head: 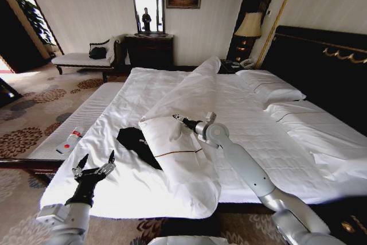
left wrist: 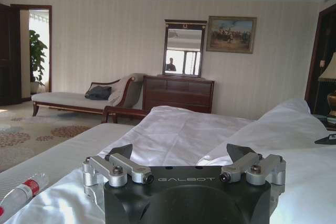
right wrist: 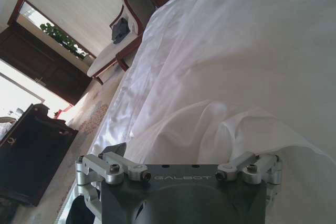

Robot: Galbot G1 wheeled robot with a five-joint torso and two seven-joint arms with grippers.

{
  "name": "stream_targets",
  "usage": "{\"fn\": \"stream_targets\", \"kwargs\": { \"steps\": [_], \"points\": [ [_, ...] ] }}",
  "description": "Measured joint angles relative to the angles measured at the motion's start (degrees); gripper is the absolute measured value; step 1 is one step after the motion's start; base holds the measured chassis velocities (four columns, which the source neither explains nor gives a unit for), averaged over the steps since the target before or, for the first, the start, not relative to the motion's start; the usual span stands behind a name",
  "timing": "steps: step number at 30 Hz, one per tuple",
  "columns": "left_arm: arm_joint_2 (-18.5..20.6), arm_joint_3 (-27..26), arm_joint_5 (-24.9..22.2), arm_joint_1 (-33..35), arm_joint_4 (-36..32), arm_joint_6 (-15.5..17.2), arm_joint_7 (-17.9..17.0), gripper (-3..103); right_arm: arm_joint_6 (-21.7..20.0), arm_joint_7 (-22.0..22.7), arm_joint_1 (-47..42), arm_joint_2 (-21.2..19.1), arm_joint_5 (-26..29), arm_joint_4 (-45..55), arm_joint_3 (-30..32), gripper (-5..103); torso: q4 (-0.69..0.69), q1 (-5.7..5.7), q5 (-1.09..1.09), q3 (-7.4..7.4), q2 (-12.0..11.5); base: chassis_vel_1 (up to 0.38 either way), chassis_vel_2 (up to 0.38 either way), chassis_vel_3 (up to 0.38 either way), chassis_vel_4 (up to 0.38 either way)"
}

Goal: Fold the clothes on the bed.

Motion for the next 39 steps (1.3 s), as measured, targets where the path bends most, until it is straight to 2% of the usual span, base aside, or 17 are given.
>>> {"fn": "stream_targets", "kwargs": {
  "steps": [3,4,7,9,12,14,17,18,19,21,24,26,28,29,32,39],
  "points": [
    [-0.09,0.24,0.2,-0.2,0.0,-0.01,-0.01,100,-0.42,0.15,0.54,0.83,-1.44,-0.81,-1.67,100,0.02,0.0,0.0,0.0,0.0,0.0,0.0,0.0,0.0],
    [-0.11,0.32,0.29,-0.24,0.0,-0.02,-0.01,100,-0.59,0.17,0.73,1.39,-1.75,-1.14,-2.13,103,0.02,0.0,0.0,0.0,0.0,0.0,0.0,0.0,0.0],
    [-0.09,0.32,0.35,-0.3,0.0,-0.09,-0.02,100,-0.7,0.28,1.2,2.72,-1.91,-1.85,-2.72,90,0.04,0.0,0.0,0.0,0.0,0.0,0.0,0.0,0.0],
    [-0.05,0.26,0.35,-0.31,0.0,-0.13,-0.03,100,-0.7,0.22,1.27,2.82,-1.95,-1.93,-2.77,90,0.04,0.0,0.0,0.0,0.0,0.0,0.0,0.0,0.0],
    [0.04,0.19,0.35,-0.41,0.0,-0.19,-0.05,100,-0.69,-0.19,1.41,2.78,-2.24,-2.17,-2.81,73,0.02,0.0,0.0,0.0,0.0,0.0,0.0,0.0,0.0],
    [0.05,0.25,0.35,-0.48,0.0,-0.2,-0.06,100,-0.64,-0.37,1.43,2.75,-2.35,-2.23,-2.81,73,0.02,0.0,0.0,0.0,0.0,0.0,0.0,0.0,0.0],
    [0.12,0.52,0.47,-0.67,0.0,-0.21,-0.06,100,-0.27,-0.86,1.43,2.7,-2.55,-2.28,-2.77,57,0.02,0.0,0.0,0.0,0.0,0.0,0.0,0.0,0.0],
    [0.16,0.57,0.49,-0.71,0.0,-0.21,-0.06,100,-0.08,-1.01,1.43,2.67,-2.65,-2.28,-2.75,57,0.02,0.0,0.0,0.0,0.0,0.0,0.0,0.0,0.0],
    [0.24,0.6,0.5,-0.75,0.0,-0.21,-0.06,100,0.22,-1.3,1.42,2.64,-2.84,-2.28,-2.71,46,0.02,0.0,0.0,0.0,0.0,0.0,0.0,0.0,0.0],
    [0.33,0.61,0.5,-0.76,0.0,-0.22,-0.07,100,0.39,-1.5,1.41,2.63,-2.97,-2.3,-2.69,46,0.02,0.0,0.0,0.0,0.0,0.0,0.0,0.0,0.0],
    [0.68,0.55,0.47,-0.78,0.0,-0.23,-0.08,100,0.85,-2.01,1.4,2.76,-3.39,-2.68,-2.66,30,0.02,0.0,0.0,0.0,0.0,0.0,0.0,0.0,0.0],
    [0.75,0.53,0.46,-0.78,0.0,-0.23,-0.08,100,0.89,-2.09,1.4,2.79,-3.45,-2.75,-2.68,30,0.02,0.0,0.0,0.0,0.0,0.0,0.0,0.0,0.0],
    [0.96,0.46,0.41,-0.73,0.0,-0.24,-0.09,100,1.2,-2.6,1.55,2.9,-3.68,-3.06,-2.96,19,0.03,0.0,0.0,0.0,0.0,0.0,0.0,0.0,0.0],
    [0.96,0.46,0.41,-0.73,0.0,-0.24,-0.09,100,1.2,-2.6,1.55,2.9,-3.68,-3.06,-2.96,19,0.03,0.0,0.0,0.0,0.0,0.0,0.0,0.0,0.0],
    [1.08,0.44,0.35,-0.71,0.0,-0.24,-0.09,100,2.1,-3.36,1.66,3.05,-3.9,-3.08,-3.0,4,0.03,0.0,0.0,0.0,0.0,0.0,0.0,0.0,0.0],
    [1.14,0.44,0.2,-0.84,0.0,-0.27,-0.12,100,5.62,-4.83,-1.06,2.46,-5.22,0.21,0.22,3,0.04,0.0,0.01,0.0,0.0,0.0,0.0,0.0,0.0]
  ]
}}
